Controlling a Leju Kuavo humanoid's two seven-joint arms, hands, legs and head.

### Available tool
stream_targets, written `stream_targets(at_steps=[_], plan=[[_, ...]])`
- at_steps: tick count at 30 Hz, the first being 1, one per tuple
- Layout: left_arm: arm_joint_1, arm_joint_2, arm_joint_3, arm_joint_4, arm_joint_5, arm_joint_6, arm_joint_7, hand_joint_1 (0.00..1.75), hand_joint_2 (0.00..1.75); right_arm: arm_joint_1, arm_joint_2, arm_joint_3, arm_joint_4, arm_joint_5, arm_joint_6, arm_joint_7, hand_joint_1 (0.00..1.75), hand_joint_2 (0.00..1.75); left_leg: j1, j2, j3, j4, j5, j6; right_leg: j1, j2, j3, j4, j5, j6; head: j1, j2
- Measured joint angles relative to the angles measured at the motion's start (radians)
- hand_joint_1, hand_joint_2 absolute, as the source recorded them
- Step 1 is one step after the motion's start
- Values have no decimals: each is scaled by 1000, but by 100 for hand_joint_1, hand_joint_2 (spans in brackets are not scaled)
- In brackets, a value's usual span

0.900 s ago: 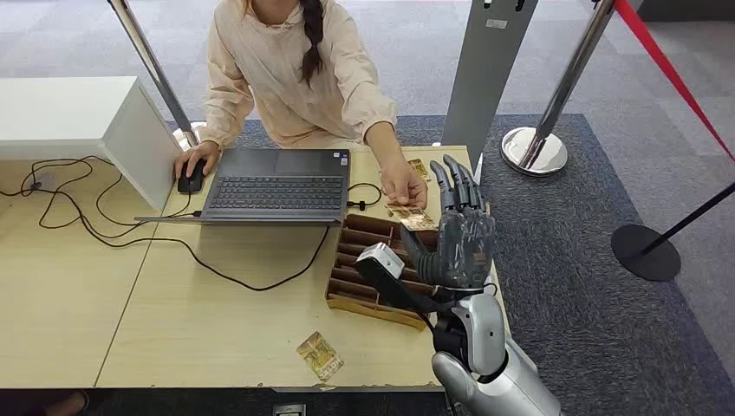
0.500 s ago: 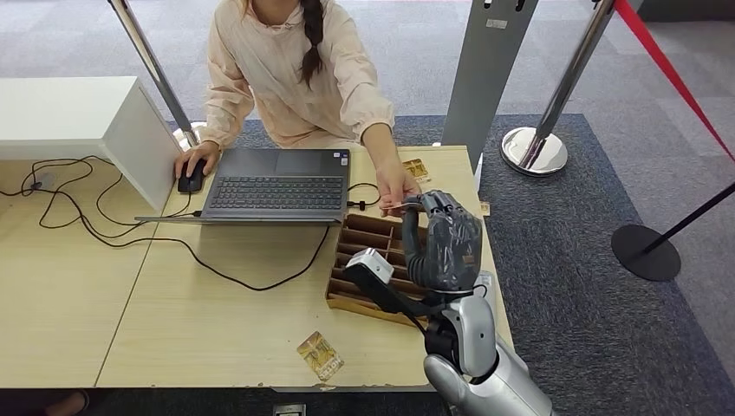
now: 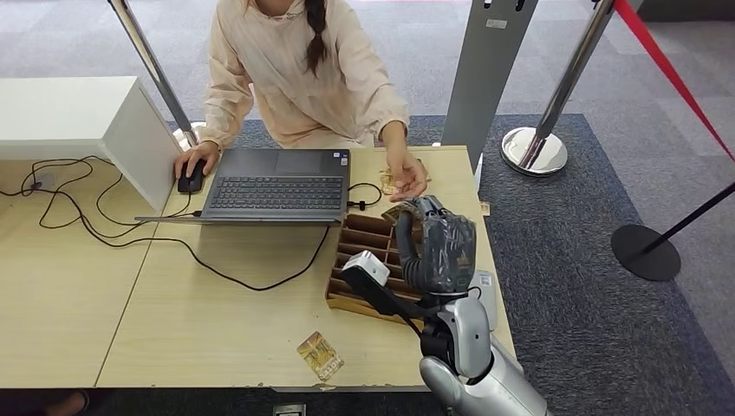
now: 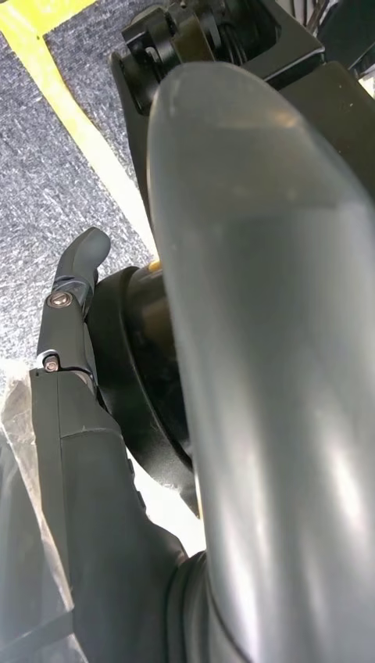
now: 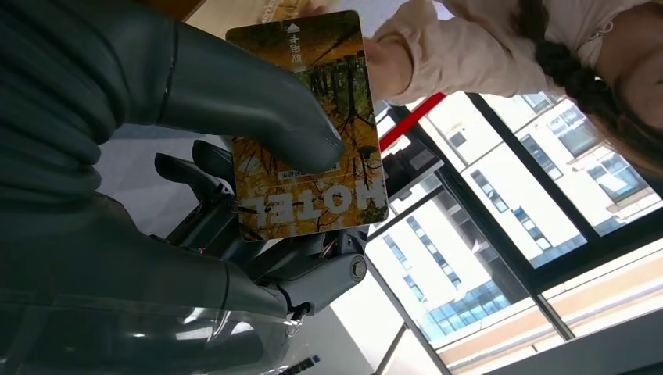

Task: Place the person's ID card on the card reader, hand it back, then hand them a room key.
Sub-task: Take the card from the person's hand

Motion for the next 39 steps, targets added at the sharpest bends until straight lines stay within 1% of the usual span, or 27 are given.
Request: stream_targets(at_steps=[5,7,14,23,27,32,39], plan=[[0,1,0,4,14,0,-10,0,0,16,-4,0,-5,-24,-21,-1,161,175,0,0,0,0,0,0,0,0,0,0,0,0,0,0],[0,1,0,4,18,0,-11,0,0,34,-8,-5,-17,-32,-24,-6,158,175,0,0,0,0,0,0,0,0,0,0,0,0,0,0],[1,6,0,4,40,3,-21,0,0,106,-20,-52,-82,-42,-29,-53,155,175,0,0,1,0,0,0,0,0,0,0,0,0,0,0],[5,6,0,4,72,14,-37,0,0,227,-24,-134,-173,-40,-30,-119,150,175,-1,-2,1,0,0,0,-1,-1,1,0,-1,1,0,0],[5,7,0,4,86,19,-38,0,0,278,-17,-176,-203,-55,-31,-158,150,175,-1,-2,1,0,0,0,-1,-1,1,0,-1,1,0,0],[5,7,1,4,94,20,-34,0,0,306,-9,-210,-224,-66,-31,-173,149,175,-1,-2,1,0,0,0,-1,-1,1,0,-1,1,0,0],[5,6,1,4,119,35,-32,0,0,347,3,-273,-233,-106,-31,-204,157,175,-1,-2,1,0,0,0,-1,-1,1,0,-1,1,0,0]])
